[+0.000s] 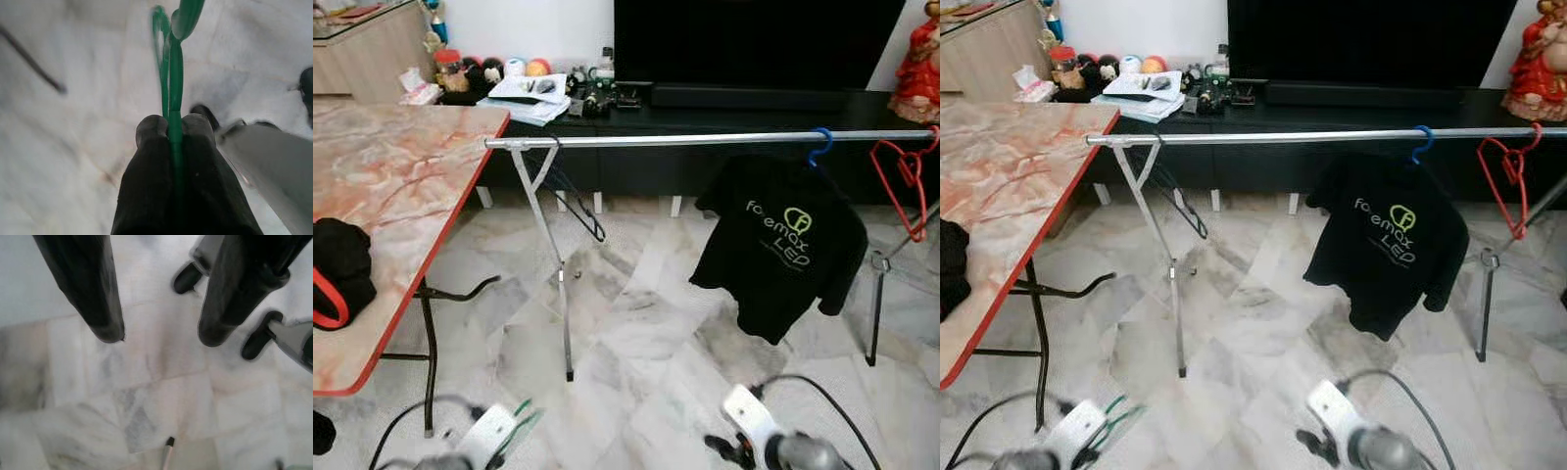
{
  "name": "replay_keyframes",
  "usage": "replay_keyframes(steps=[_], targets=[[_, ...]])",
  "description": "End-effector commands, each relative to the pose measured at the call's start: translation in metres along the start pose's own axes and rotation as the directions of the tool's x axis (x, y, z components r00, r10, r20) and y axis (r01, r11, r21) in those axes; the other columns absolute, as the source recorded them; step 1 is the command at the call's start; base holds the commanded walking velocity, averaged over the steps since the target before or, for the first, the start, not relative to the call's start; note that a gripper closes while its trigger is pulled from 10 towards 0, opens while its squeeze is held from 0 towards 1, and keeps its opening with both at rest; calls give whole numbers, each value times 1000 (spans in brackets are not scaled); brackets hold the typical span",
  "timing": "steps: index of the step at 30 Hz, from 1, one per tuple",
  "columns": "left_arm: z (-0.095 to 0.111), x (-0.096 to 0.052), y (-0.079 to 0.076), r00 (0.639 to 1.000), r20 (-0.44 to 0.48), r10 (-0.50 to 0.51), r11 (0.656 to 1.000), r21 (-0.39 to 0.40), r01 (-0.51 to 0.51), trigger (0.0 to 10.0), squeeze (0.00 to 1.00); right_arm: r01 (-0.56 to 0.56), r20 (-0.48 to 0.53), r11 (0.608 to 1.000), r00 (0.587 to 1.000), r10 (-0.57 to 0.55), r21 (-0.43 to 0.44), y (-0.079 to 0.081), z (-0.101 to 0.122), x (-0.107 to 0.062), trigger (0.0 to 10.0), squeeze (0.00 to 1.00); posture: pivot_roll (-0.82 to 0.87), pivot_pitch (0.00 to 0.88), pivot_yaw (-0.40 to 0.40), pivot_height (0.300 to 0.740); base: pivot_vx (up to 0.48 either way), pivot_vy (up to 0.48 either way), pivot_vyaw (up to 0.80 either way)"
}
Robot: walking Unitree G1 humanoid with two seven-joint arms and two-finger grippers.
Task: Hang hanger
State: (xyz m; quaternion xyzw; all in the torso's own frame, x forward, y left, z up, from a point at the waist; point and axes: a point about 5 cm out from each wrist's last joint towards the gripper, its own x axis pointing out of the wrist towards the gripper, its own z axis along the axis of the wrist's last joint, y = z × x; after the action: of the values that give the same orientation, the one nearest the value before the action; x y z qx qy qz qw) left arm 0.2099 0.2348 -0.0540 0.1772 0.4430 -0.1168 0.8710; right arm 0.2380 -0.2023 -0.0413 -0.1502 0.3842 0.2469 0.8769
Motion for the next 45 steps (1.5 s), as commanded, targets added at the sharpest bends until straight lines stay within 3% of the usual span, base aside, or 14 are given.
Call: replay_keyframes(steps=[1, 4, 6, 12, 17, 21, 26, 33, 38, 40, 45], targets=[[-17, -2, -1, 999, -35, 41, 995, -91, -44, 10000, 0, 58, -30, 988, 998, -55, 144, 8, -18, -1, 10000, 0, -10, 103, 2, 740, 0, 0, 0], [-39, -6, -5, 994, -84, 72, 972, -219, -88, 10000, 0, 159, -77, 933, 987, -142, 322, 16, -39, -3, 10000, 0, -12, 100, 5, 740, 0, 0, 0], [-54, -9, -9, 990, -96, 100, 928, -349, -128, 10000, 0, 259, -146, 834, 966, -215, 487, 25, -58, -6, 10000, 0, -26, 97, 12, 740, 0, 0, 0], [-67, -11, -17, 982, -121, 143, 879, -441, -182, 10000, 0, 318, -230, 752, 947, -224, 577, 54, -80, -6, 10000, 0, -21, 86, 23, 740, 0, 0, 0], [-66, -11, -18, 985, -111, 136, 888, -427, -170, 10000, 0, 326, -236, 740, 945, -228, 588, 59, -80, -5, 10000, 0, -29, 78, 32, 740, 0, 0, 0], [-60, -9, -19, 988, -91, 122, 903, -403, -148, 10000, 0, 322, -240, 757, 945, -222, 569, 61, -81, -4, 10000, 0, -36, 65, 43, 740, 0, -298, 0], [-48, -4, -22, 992, -65, 106, 909, -398, -123, 10000, 0, 352, -244, 745, 935, -257, 566, 52, -80, -6, 10000, 0, -45, 51, 48, 740, 0, -331, 0], [-45, -2, -28, 995, -59, 86, 913, -394, -102, 10000, 0, 340, -233, 782, 939, -253, 523, 52, -75, -4, 10000, 0, -47, 40, 50, 740, 0, -338, 0], [-47, -2, -31, 995, -60, 78, 914, -394, -96, 10000, 0, 341, -239, 774, 939, -249, 533, 58, -76, -2, 10000, 0, -48, 36, 51, 740, 0, -339, 0], [-48, -2, -32, 996, -62, 71, 917, -390, -90, 10000, 0, 316, -238, 810, 945, -224, 494, 63, -76, -1, 10000, 0, -44, 42, 52, 740, 0, -141, 0], [-49, -2, -32, 995, -69, 73, 915, -392, -94, 10000, 0, 316, -248, 810, 944, -217, 494, 66, -79, -2, 10000, 0, -41, 49, 51, 740, 0, 0, 0]])
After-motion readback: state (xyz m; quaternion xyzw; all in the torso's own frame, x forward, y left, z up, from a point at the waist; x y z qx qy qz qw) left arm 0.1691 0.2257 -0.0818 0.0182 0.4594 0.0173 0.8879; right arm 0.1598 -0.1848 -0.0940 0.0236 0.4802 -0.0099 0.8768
